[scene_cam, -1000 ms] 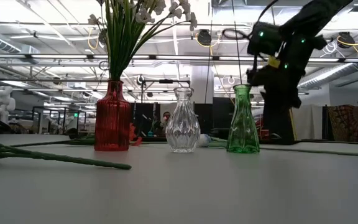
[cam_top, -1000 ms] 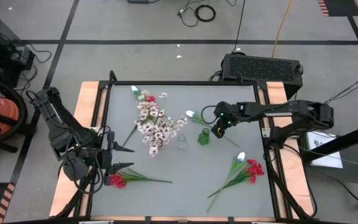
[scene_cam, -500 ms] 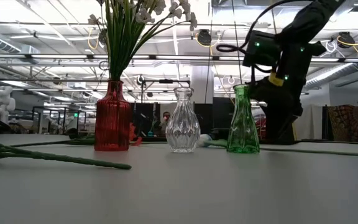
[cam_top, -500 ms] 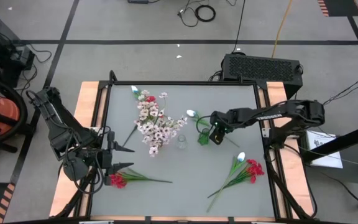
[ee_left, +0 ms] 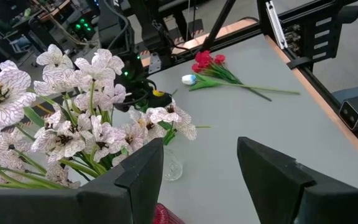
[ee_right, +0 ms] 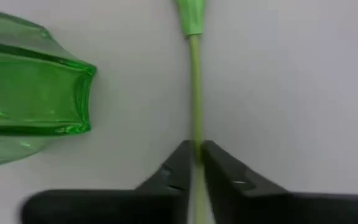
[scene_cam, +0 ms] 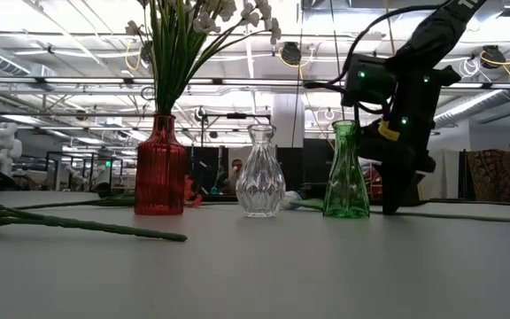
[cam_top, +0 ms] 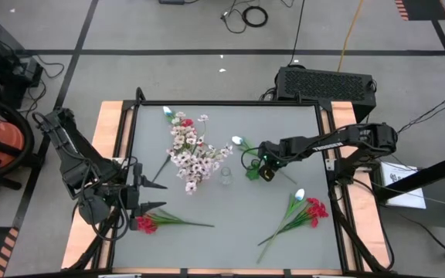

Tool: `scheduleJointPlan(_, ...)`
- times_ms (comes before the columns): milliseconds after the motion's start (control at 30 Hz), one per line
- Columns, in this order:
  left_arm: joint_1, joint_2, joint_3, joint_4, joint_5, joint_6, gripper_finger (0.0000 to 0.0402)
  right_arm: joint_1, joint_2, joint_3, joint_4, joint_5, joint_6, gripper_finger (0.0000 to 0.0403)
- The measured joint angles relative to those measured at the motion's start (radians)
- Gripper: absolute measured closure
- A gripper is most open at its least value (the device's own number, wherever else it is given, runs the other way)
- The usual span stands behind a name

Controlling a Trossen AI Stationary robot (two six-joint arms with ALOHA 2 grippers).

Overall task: Sort flowers into vase by color
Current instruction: Put the middle white tulip into the transparent flower vase

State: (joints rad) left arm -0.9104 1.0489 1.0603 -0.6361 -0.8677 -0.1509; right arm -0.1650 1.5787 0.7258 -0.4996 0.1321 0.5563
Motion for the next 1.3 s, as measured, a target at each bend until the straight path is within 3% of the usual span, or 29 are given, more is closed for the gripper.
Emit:
scheduleJointPlan(233,0.000,0.000,0.000,0.000,0.000,-0.001,0.0189,0.004,-0.073,-0.009,-0.010,0.075,0.016,0.0400)
scheduleJointPlan(500,0.000,0.000,0.000,0.003,0.000,0.000,0.0189,0.010,-0.417,-0.006,0.000,0.159,-0.010,0.0402)
scheduleJointPlan(633,0.000,0.000,0.000,0.047,0.000,0.010,0.0189,0.053,-0.602,-0.006,0.098,0.166,-0.053,0.0402)
scheduleJointPlan(800,0.000,0.000,0.000,0.160,-0.002,0.089,0.0189,0.175,-0.742,-0.005,0.372,0.185,-0.158,0.0403)
scheduleJointPlan(1000,0.030,0.017,0.000,0.440,-0.006,0.225,0.0189,0.361,-0.712,-0.004,0.732,0.183,-0.350,0.0403)
scheduleJointPlan(1300,0.145,0.192,0.000,0.857,0.052,0.475,0.0189,0.555,-0.470,-0.004,1.149,0.181,-0.543,0.0402)
